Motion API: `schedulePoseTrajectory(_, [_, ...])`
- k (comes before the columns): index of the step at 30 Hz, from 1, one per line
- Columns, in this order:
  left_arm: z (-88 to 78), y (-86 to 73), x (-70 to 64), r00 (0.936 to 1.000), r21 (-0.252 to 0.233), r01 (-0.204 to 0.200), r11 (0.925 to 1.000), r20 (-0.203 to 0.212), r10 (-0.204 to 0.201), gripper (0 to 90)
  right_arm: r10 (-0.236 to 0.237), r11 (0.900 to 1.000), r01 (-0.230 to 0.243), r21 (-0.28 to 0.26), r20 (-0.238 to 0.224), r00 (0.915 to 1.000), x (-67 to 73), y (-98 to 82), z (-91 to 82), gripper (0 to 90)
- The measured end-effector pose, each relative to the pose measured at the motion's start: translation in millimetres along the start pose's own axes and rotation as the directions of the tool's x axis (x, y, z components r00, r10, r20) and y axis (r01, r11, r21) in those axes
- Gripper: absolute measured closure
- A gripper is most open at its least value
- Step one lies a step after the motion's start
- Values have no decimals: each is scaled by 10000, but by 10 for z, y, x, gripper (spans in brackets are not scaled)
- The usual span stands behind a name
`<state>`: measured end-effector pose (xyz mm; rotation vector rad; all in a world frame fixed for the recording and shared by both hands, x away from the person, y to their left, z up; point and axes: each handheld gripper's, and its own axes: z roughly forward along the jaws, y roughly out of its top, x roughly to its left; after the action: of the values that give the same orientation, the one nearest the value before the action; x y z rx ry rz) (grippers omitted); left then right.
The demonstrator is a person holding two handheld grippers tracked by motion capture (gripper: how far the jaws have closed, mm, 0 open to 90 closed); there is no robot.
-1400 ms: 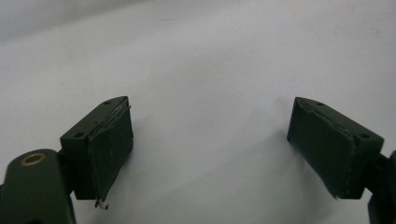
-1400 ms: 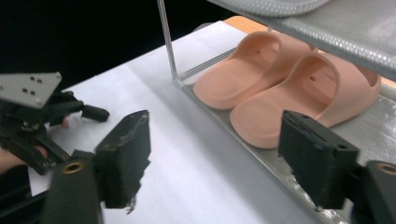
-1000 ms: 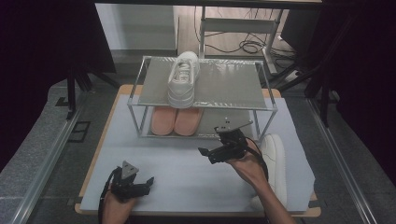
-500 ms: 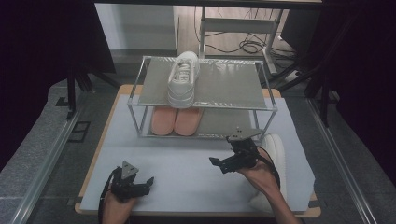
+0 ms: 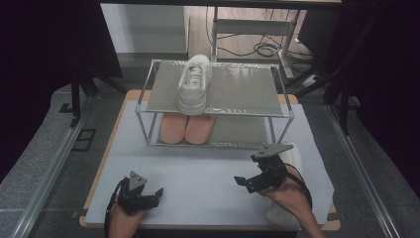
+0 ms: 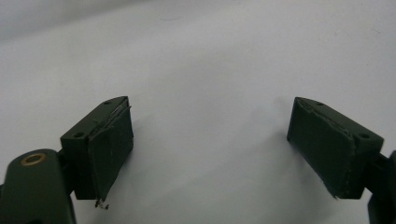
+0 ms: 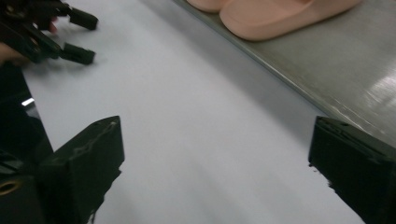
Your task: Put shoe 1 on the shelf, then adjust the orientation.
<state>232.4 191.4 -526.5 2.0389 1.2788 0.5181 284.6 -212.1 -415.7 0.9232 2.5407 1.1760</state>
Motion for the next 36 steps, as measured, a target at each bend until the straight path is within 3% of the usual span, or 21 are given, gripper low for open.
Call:
schedulePoseTrajectory(13, [0, -1, -4, 10000, -2, 40, 10000, -3, -40, 144, 223, 9987, -179, -478, 933, 9954, -82, -184, -267, 370])
schedulePoseTrajectory(28, [-1, -1, -1, 10000, 23, 5, 10000, 7, -5, 144, 665, 9977, -635, -237, 1552, 9856, -271, -440, -579, 713])
schedulePoseTrajectory(36, [-1, -1, -1, 10000, 19, 16, 10000, 11, -16, 144, 857, 9963, -853, -112, 2135, 9732, -338, -569, -736, 854])
